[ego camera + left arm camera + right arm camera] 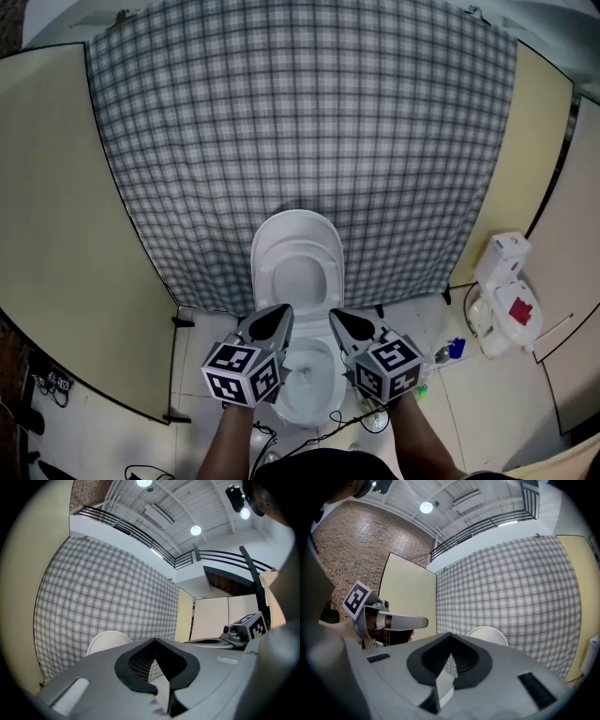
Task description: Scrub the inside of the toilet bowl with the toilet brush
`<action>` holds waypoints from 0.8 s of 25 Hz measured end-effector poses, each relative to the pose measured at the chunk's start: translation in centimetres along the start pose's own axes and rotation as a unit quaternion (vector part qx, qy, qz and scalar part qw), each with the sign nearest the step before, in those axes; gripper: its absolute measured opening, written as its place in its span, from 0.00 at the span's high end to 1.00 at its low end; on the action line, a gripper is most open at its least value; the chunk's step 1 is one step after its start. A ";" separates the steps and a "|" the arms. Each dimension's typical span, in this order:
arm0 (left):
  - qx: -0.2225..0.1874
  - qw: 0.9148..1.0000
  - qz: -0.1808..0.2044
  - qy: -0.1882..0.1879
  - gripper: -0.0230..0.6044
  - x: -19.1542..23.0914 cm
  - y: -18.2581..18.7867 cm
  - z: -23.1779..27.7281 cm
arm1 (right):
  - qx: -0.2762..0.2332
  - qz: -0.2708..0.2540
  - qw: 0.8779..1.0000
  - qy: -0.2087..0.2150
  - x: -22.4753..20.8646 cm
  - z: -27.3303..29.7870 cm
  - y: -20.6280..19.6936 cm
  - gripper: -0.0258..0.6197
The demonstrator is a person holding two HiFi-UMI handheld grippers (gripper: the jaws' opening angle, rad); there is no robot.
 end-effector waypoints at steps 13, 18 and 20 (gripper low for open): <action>0.007 1.000 0.004 -0.014 0.95 0.1 1.2 1.2 | 0.005 0.047 0.999 -0.009 -1.2 1.4 1.2 0.94; 0.008 1.000 0.004 -0.010 0.95 0.0 -0.1 0.3 | 0.000 0.038 0.999 -0.002 -0.3 0.7 0.2 0.94; 0.003 1.000 0.006 -0.012 0.95 0.2 -0.3 -0.1 | -0.001 0.029 1.000 -0.002 0.1 0.7 0.0 0.94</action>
Point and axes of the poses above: the fingertips, and each gripper's own axes: z forward along the fingers, x to its left, y out of its top, the point moved 6 cm from there along -z, backward along the fingers, and after that the axes turned 9 degrees about -x, right-handed, at the moved point
